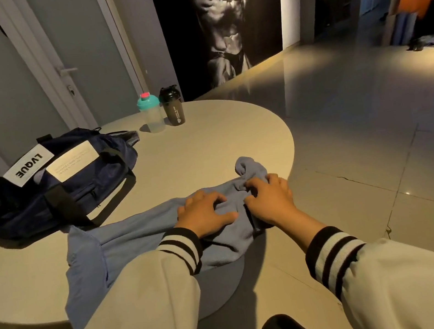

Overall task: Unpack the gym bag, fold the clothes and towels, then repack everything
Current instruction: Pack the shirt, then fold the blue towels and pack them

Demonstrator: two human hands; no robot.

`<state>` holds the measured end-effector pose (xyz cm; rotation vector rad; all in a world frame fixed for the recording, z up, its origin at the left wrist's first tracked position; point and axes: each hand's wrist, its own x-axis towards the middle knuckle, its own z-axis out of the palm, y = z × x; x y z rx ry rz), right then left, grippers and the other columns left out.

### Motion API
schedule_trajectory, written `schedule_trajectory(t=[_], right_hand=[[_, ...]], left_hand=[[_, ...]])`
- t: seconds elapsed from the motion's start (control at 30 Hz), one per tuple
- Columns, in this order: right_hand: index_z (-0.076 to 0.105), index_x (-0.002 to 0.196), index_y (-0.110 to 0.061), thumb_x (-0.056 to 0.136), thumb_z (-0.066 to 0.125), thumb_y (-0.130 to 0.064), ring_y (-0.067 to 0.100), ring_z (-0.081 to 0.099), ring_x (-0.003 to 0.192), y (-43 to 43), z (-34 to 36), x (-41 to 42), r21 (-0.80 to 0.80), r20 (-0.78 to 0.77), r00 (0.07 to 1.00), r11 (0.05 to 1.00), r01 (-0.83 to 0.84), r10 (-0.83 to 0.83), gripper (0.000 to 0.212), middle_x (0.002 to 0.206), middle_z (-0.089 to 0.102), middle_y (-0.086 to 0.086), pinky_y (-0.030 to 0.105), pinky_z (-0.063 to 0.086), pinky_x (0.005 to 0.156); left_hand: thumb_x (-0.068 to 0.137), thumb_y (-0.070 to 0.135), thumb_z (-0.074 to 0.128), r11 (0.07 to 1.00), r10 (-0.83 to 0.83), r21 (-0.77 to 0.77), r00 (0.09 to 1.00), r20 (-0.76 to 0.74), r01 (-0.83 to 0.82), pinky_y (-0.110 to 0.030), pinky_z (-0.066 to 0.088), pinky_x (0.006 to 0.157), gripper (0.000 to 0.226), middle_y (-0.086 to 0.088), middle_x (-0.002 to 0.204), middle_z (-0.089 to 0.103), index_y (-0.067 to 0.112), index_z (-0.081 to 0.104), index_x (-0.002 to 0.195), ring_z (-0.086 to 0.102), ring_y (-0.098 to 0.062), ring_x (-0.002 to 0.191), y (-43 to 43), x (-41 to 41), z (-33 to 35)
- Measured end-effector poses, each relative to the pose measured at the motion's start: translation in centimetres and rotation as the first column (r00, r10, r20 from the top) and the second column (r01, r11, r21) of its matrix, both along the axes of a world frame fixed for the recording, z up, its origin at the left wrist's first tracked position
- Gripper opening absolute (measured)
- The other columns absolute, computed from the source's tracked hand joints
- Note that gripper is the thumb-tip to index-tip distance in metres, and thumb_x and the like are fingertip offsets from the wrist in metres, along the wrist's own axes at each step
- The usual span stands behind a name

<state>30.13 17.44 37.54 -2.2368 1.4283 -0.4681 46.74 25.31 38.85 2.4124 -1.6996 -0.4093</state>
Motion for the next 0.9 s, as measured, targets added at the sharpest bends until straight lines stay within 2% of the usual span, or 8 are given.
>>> schedule_trajectory(t=[0.13,0.27,0.4,0.5,0.7,0.77,0.83,0.9], right_hand=[[0.052,0.136,-0.045,0.098,0.041,-0.028,0.027,0.024,0.142,-0.4,0.1,1.2,0.038,-0.054,0.983,0.984,-0.172,0.174,0.043,0.156,0.032,-0.004,0.065,0.010,0.113],[0.053,0.138,-0.040,0.097,0.046,-0.019,0.027,0.032,0.135,-1.2,0.2,1.2,-0.136,-0.148,0.975,0.973,-0.185,0.165,0.047,0.148,0.039,-0.003,0.057,0.012,0.110],[0.049,0.133,-0.019,0.098,0.043,-0.013,0.033,0.034,0.123,-2.3,-0.2,0.2,-0.224,0.016,0.986,0.961,0.164,-0.164,0.036,0.139,0.039,0.012,0.048,0.031,0.102],[0.045,0.133,-0.019,0.100,0.043,-0.017,0.032,0.032,0.122,-2.3,-0.7,0.0,-0.170,0.058,0.993,0.979,0.113,-0.105,0.033,0.147,0.031,0.009,0.039,0.037,0.100],[0.057,0.135,-0.013,0.096,0.051,-0.002,0.023,0.037,0.128,-1.3,-0.2,0.2,-0.225,0.301,0.952,0.974,0.018,0.052,0.041,0.147,0.037,0.005,0.030,0.040,0.097],[0.062,0.128,-0.010,0.097,0.049,-0.002,0.015,0.041,0.113,-0.8,0.8,0.8,-0.246,0.401,0.911,0.969,0.004,0.098,0.034,0.137,0.044,0.003,0.026,0.039,0.093],[0.066,0.124,-0.007,0.094,0.051,0.003,0.017,0.047,0.111,0.1,2.0,1.9,-0.293,0.434,0.887,0.956,-0.025,0.156,0.034,0.131,0.048,0.006,0.023,0.039,0.094],[0.066,0.125,-0.007,0.090,0.052,0.009,0.023,0.052,0.117,1.7,3.3,3.8,-0.335,0.418,0.872,0.935,-0.113,0.255,0.041,0.130,0.049,0.008,0.009,0.032,0.094]], left_hand=[[0.077,0.064,0.072,1.000,-0.023,0.007,0.998,-0.054,0.023,-0.043,0.036,0.103,0.042,0.006,0.126,0.047,0.044,0.057,0.110,0.041,-0.021,0.121,-0.4,0.6,0.4],[0.076,0.074,0.060,0.999,-0.027,-0.023,0.998,-0.053,0.026,-0.048,0.034,0.111,0.060,0.010,0.140,0.052,0.045,0.051,0.128,0.042,-0.023,0.132,-1.5,0.8,-0.2],[0.089,0.081,0.036,0.995,0.095,0.040,0.995,0.023,-0.096,-0.056,0.001,0.123,0.081,0.002,0.169,0.007,0.042,0.021,0.157,0.006,-0.025,0.155,-2.5,1.1,-1.3],[0.093,0.079,0.024,0.989,0.148,0.000,0.988,0.052,-0.148,-0.054,-0.004,0.123,0.079,0.001,0.170,-0.007,0.039,0.011,0.160,-0.005,-0.023,0.156,-2.8,1.0,-2.2],[0.097,0.054,0.052,0.910,0.042,-0.410,0.998,-0.056,-0.061,-0.041,0.030,0.112,0.035,0.011,0.136,0.052,0.038,0.063,0.126,0.036,-0.022,0.133,-2.0,0.8,-2.8],[0.099,0.052,0.048,0.938,-0.025,-0.345,0.988,-0.152,-0.029,-0.044,0.040,0.107,0.028,0.012,0.124,0.064,0.040,0.068,0.117,0.052,-0.021,0.121,-1.3,1.1,-2.3],[0.105,0.044,0.046,0.943,-0.058,-0.319,0.905,-0.423,-0.089,-0.038,0.045,0.107,0.037,0.005,0.134,0.063,0.030,0.061,0.136,0.057,-0.019,0.123,0.0,1.0,-0.8],[0.108,0.041,0.040,0.893,-0.076,-0.339,0.643,-0.762,-0.296,-0.031,0.049,0.100,0.044,-0.003,0.137,0.061,0.021,0.049,0.146,0.060,-0.019,0.122,1.7,1.3,0.9]])
